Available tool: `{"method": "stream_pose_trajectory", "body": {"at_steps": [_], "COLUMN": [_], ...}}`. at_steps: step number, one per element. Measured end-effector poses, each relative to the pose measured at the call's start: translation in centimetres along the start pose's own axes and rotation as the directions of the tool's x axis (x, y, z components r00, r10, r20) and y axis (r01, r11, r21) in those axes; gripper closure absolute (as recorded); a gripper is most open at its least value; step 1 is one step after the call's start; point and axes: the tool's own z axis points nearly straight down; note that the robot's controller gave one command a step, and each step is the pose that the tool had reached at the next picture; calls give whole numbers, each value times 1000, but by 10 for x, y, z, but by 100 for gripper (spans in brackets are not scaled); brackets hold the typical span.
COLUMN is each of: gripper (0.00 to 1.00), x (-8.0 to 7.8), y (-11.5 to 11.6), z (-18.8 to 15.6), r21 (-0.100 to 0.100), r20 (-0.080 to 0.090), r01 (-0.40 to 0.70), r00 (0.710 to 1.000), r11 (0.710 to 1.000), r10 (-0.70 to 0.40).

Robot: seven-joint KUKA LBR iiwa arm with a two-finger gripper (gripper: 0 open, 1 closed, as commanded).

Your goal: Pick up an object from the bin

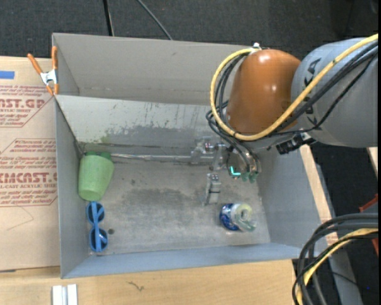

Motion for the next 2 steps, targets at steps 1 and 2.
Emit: {"method": "stream_pose_trajectory", "body": {"at_steps": [1, 2], "gripper": [0, 0], "x": [6, 46], "y": [-88, -156], "z": [110, 123], "r21": [0, 2], "r20": [-2, 0], "r01": [73, 205], "r00": [997, 979], "r11": [997, 979], "r10": [-73, -205]}}
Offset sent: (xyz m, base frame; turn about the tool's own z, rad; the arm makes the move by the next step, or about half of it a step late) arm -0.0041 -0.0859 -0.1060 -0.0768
